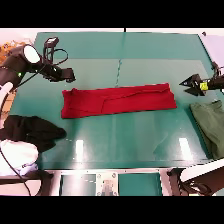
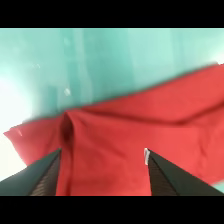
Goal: Fold the shirts.
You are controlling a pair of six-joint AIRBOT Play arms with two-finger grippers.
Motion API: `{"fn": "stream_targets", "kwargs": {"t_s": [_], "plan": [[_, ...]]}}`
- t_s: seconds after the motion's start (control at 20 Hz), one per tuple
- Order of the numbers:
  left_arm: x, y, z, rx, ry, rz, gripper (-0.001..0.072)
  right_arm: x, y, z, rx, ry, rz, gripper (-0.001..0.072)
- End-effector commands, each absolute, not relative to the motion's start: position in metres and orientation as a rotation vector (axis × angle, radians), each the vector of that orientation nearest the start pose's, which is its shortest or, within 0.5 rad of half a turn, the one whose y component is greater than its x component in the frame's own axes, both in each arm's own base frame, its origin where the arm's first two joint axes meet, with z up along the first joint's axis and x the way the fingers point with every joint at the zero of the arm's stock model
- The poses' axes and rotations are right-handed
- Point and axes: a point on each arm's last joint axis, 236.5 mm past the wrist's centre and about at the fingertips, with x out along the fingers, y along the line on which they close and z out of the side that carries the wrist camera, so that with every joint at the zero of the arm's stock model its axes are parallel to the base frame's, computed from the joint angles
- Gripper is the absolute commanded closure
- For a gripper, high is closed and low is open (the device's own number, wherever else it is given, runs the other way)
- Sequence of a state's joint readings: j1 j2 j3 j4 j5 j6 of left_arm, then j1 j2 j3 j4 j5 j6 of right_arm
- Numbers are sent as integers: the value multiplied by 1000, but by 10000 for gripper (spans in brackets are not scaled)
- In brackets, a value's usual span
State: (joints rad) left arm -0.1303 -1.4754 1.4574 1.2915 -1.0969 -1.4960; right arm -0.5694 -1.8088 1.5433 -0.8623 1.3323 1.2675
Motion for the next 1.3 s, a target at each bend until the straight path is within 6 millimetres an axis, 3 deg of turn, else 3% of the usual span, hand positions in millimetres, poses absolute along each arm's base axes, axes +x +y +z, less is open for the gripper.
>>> {"fn": "stream_targets", "kwargs": {"t_s": [0.0, 0.2, 0.35, 0.45, 0.5, 0.55, 0.6, 0.65, 0.7, 0.8, 0.85, 0.9, 0.95, 1.1, 1.2, 1.25], "plan": [[439, -137, 52, -196, 1200, -368, 103, 428, -105, -70, 801, 1354, 295, 62], [435, -142, 53, -214, 1214, -384, 103, 438, -67, -92, 854, 1355, 457, 61], [435, -142, 53, -214, 1212, -383, 103, 446, -54, -112, 848, 1382, 465, 62], [435, -142, 53, -214, 1214, -384, 103, 455, -49, -113, 834, 1379, 462, 102], [434, -142, 52, -213, 1217, -384, 103, 459, -47, -110, 821, 1375, 468, 199], [433, -142, 52, -215, 1221, -387, 103, 461, -47, -107, 808, 1371, 473, 502], [433, -143, 52, -217, 1221, -388, 103, 463, -47, -103, 801, 1366, 479, 634], [433, -144, 53, -220, 1220, -390, 104, 465, -48, -99, 801, 1365, 480, 696], [434, -145, 53, -226, 1217, -393, 104, 466, -48, -93, 801, 1365, 484, 695], [435, -150, 56, -249, 1206, -406, 105, 463, -47, -74, 779, 1363, 514, 696], [436, -154, 59, -268, 1197, -417, 178, 460, -45, -59, 762, 1359, 534, 697], [439, -159, 63, -290, 1181, -432, 466, 457, -44, -43, 737, 1349, 544, 696], [443, -167, 68, -305, 1150, -465, 682, 455, -44, -23, 704, 1326, 550, 697], [459, -204, 80, -445, 1072, -548, 687, 449, -40, 52, 599, 1215, 541, 697], [458, -251, 58, -445, 1087, -615, 686, 433, -26, 96, 550, 1184, 555, 696], [454, -285, 39, -448, 1106, -647, 686, 425, -19, 115, 519, 1165, 564, 696]]}}
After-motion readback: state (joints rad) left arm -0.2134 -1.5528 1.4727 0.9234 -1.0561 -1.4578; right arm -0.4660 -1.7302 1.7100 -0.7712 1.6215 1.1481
